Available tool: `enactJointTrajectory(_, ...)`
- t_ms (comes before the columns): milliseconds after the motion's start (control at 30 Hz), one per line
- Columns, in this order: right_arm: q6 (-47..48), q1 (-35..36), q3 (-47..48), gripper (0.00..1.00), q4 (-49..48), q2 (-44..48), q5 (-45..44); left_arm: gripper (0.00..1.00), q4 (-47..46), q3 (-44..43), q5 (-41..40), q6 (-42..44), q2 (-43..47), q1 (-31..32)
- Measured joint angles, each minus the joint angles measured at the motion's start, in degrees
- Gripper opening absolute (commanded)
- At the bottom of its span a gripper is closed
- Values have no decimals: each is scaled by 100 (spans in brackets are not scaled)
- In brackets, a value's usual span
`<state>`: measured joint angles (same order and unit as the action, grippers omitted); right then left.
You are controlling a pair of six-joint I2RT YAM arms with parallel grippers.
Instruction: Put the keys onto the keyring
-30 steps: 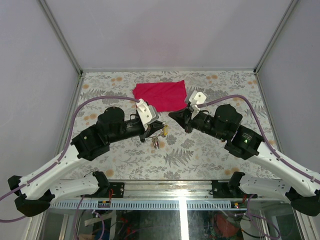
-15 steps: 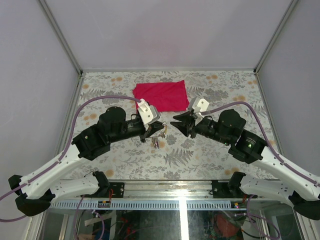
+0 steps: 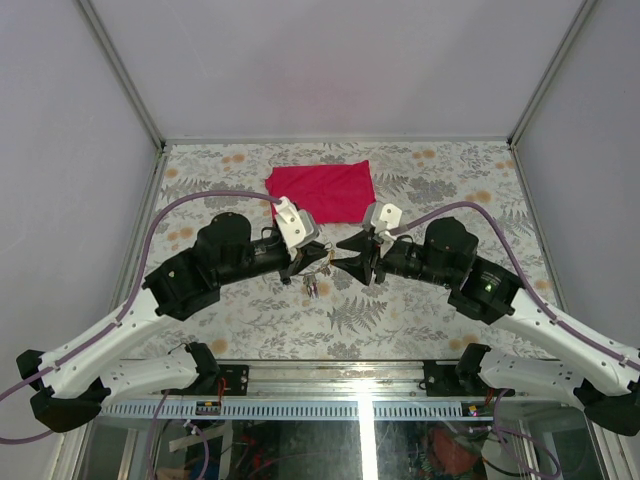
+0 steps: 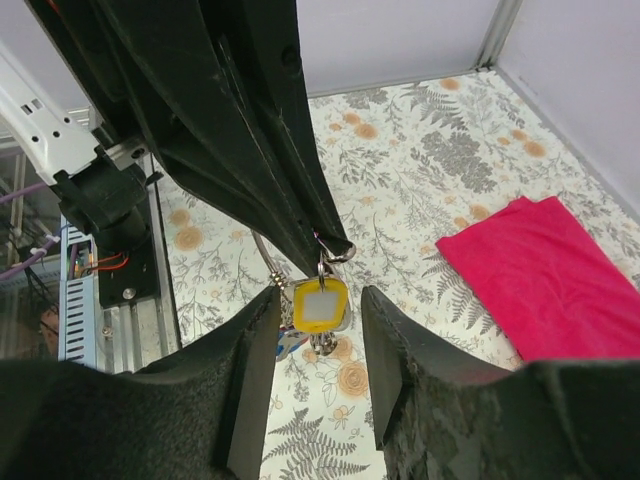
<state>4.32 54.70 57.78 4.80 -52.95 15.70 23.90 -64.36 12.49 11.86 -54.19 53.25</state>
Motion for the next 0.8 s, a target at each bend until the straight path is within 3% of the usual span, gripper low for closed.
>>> enactJointTrajectory(300, -39, -2, -22, 34, -153, -146, 74, 0, 15, -46, -2, 0, -7, 0)
enactJointTrajectory(467, -72, 0, -24, 25, -234, -146, 116, 0, 15, -46, -2, 0, -7, 0)
enactJointTrajectory(667, -107, -2, -24, 1, -284, -146, 131, 0, 24, -48, -2, 0, -7, 0)
enactJointTrajectory(800, -131, -2, -24, 0, -295, -149, 116, 0, 24, -46, -4, 0, -7, 0)
